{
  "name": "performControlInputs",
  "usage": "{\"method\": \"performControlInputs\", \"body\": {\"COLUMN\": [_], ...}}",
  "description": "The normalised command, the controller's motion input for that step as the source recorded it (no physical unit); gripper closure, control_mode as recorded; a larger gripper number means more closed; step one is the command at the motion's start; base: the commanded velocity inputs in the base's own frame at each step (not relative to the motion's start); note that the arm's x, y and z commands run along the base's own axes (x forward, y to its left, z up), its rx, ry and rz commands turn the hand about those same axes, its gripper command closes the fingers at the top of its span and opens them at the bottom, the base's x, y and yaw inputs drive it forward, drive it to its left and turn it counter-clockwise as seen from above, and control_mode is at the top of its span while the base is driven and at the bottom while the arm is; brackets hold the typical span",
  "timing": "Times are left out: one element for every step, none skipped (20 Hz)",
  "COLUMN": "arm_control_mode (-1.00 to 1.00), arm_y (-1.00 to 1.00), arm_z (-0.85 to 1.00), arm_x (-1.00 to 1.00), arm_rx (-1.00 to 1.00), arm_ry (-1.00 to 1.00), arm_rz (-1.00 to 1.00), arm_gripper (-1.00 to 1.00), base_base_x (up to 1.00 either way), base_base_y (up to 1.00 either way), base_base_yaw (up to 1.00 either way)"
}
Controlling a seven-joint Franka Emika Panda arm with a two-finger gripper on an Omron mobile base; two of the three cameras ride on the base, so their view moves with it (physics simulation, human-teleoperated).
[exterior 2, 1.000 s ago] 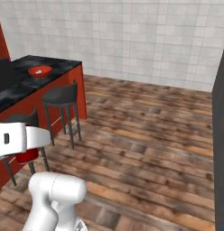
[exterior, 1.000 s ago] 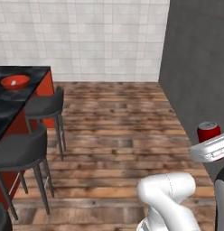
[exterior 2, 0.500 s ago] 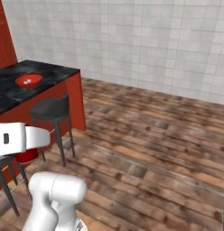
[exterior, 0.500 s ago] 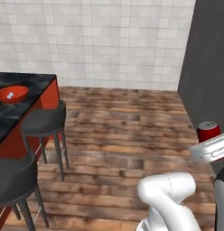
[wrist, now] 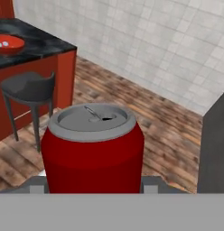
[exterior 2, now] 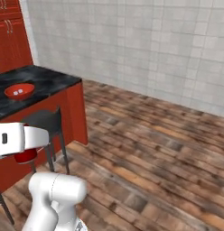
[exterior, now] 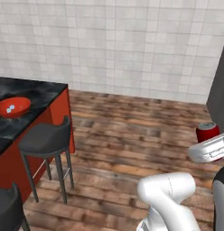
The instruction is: Open the fridge, grab two sodas, and place both sodas inside the bowl with ice on the dining counter.
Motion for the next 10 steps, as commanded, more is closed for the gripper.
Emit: {"method": "performControlInputs", "body": {"arm_control_mode": [1.0,1.0,1.0,1.0,1.0,1.0,1.0,1.0,1.0,1.0], "arm_y": [0.0,0.0,0.0,0.0,0.0,0.0,0.0,0.0,0.0,0.0], "arm_z": [0.0,0.0,0.0,0.0,0.0,0.0,0.0,0.0,0.0,0.0], "arm_x": [0.0,0.0,0.0,0.0,0.0,0.0,0.0,0.0,0.0,0.0], "arm_rx": [0.0,0.0,0.0,0.0,0.0,0.0,0.0,0.0,0.0,0.0], "arm_ry": [0.0,0.0,0.0,0.0,0.0,0.0,0.0,0.0,0.0,0.0], "arm_rz": [0.0,0.0,0.0,0.0,0.0,0.0,0.0,0.0,0.0,0.0], "arm_gripper": [1.0,1.0,1.0,1.0,1.0,1.0,1.0,1.0,1.0,1.0], "base_base_x": [1.0,1.0,1.0,1.0,1.0,1.0,1.0,1.0,1.0,0.99], "base_base_y": [-0.26,-0.24,-0.22,-0.24,-0.23,-0.21,-0.18,-0.14,-0.06,0.0], "base_base_yaw": [0.34,0.35,0.36,0.37,0.37,0.39,0.41,0.43,0.46,0.47]}}
